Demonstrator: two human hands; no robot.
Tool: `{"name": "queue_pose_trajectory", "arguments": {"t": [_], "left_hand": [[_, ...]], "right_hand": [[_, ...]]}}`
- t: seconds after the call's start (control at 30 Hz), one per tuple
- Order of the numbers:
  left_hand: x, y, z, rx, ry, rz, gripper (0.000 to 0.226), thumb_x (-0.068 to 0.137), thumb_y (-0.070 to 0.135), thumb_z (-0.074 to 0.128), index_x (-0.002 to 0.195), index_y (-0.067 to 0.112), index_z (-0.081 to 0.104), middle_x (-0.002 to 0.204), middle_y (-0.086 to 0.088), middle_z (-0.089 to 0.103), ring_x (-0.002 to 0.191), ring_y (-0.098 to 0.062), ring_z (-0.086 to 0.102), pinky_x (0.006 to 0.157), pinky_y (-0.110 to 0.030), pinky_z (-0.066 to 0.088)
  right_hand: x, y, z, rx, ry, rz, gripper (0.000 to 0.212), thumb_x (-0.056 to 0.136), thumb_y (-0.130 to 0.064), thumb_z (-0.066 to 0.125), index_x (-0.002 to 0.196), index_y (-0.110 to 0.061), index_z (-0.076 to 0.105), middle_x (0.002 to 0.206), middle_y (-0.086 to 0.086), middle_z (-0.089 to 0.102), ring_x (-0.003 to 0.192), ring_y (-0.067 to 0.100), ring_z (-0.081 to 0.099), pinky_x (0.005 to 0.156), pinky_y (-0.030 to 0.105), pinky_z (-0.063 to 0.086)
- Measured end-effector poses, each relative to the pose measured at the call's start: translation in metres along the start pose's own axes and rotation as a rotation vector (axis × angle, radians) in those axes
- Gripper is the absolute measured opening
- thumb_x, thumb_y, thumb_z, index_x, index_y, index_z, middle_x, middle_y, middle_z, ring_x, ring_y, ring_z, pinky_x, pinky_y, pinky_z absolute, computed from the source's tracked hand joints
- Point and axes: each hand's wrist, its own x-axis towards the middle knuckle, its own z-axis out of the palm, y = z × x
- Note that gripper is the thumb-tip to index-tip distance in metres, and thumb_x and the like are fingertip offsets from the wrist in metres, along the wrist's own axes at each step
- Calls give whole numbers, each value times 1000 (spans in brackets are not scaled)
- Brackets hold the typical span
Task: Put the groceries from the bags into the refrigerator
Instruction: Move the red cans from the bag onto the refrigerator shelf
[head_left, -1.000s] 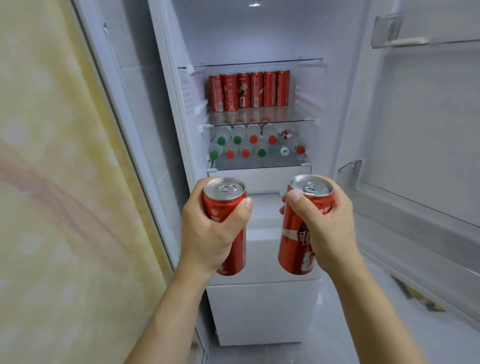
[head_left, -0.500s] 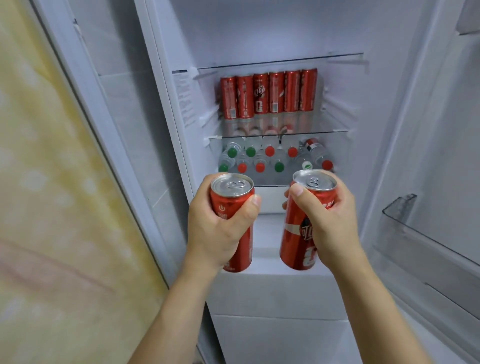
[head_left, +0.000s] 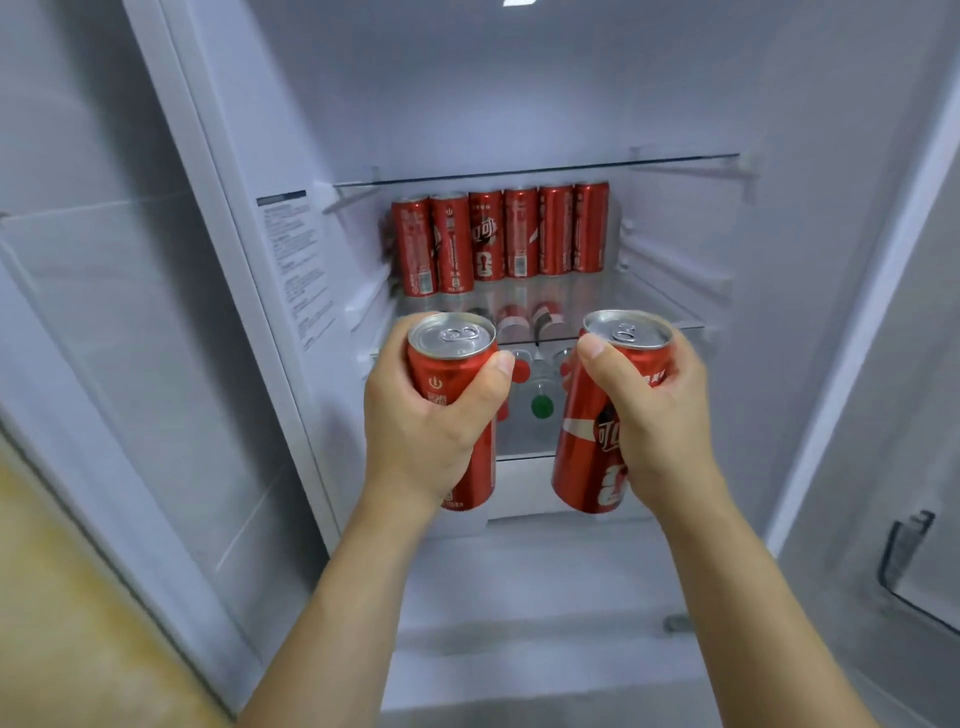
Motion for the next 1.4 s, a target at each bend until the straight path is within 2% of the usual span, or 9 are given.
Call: {"name": "queue_pose_trajectory", "arguments": {"t": [0.1, 0.37, 0.47, 0.6, 0.73, 0.9, 1.1, 1.27, 1.4], "left_hand": [[35, -5, 16, 17, 46, 73, 31, 71, 45, 74, 95, 30, 60, 87, 18, 68, 81, -5, 67, 69, -14, 50], [101, -14, 44, 41, 116, 220, 31, 75, 43, 73, 98, 30, 59, 88, 20, 65, 82, 4, 64, 70, -9, 48], [112, -32, 58, 65, 129, 212, 33, 79, 35, 79, 103, 23, 59, 90, 16, 64, 82, 3, 63, 70, -10, 48], [123, -53, 72, 65, 194, 162, 33, 83, 25, 80, 106, 22, 56, 92, 16, 62, 81, 7, 63, 68, -7, 47], [143, -70, 80, 76, 199, 89, 38, 83, 32, 78, 112, 18, 58, 94, 14, 65, 83, 6, 65, 67, -7, 49], [165, -96, 94, 116, 157, 13, 41, 82, 39, 78, 114, 23, 58, 97, 11, 68, 84, 6, 66, 67, -8, 50], [188, -130, 103, 164, 199, -40, 53, 82, 52, 73, 123, 24, 53, 106, 11, 68, 91, 2, 67, 74, -12, 53], [198, -151, 112, 236, 219, 21, 56, 88, 53, 67, 128, 19, 48, 109, 11, 63, 95, 3, 62, 74, -5, 48], [205, -161, 121, 289, 200, 69, 50, 93, 47, 62, 129, 19, 43, 115, 11, 57, 97, 4, 57, 77, 1, 40]], "right_hand": [[38, 3, 3, 28, 51, 1, 22, 71, -34, 73, 90, -32, 63, 81, -11, 72, 73, 8, 71, 58, 18, 53], [123, 32, 11, -17, 126, 23, 30, 78, -45, 75, 103, -33, 64, 95, -10, 70, 81, 0, 68, 68, 21, 53], [144, 46, 15, -14, 177, 33, 22, 80, -45, 74, 94, -35, 61, 91, -12, 68, 78, -3, 66, 66, 17, 50], [168, 59, 25, -34, 209, 11, 37, 77, -51, 73, 104, -27, 64, 96, -9, 70, 84, 2, 68, 71, 23, 54], [192, 69, 36, -101, 194, -34, 41, 71, -59, 72, 99, -30, 65, 93, -10, 71, 81, 2, 69, 74, 30, 59], [211, 88, 46, -155, 154, -39, 36, 79, -50, 74, 103, -26, 62, 89, -11, 69, 75, -7, 65, 63, 11, 52], [228, 107, 56, -220, 94, -51, 36, 80, -52, 72, 103, -27, 60, 83, -15, 66, 71, -17, 60, 53, 0, 41], [253, 127, 62, -247, 111, -64, 46, 78, -60, 70, 105, -24, 60, 84, -12, 68, 70, -9, 63, 55, 5, 44], [276, 144, 66, -307, 168, -69, 60, 71, -74, 63, 106, -26, 59, 88, -12, 69, 79, 2, 67, 70, 26, 56]]}}
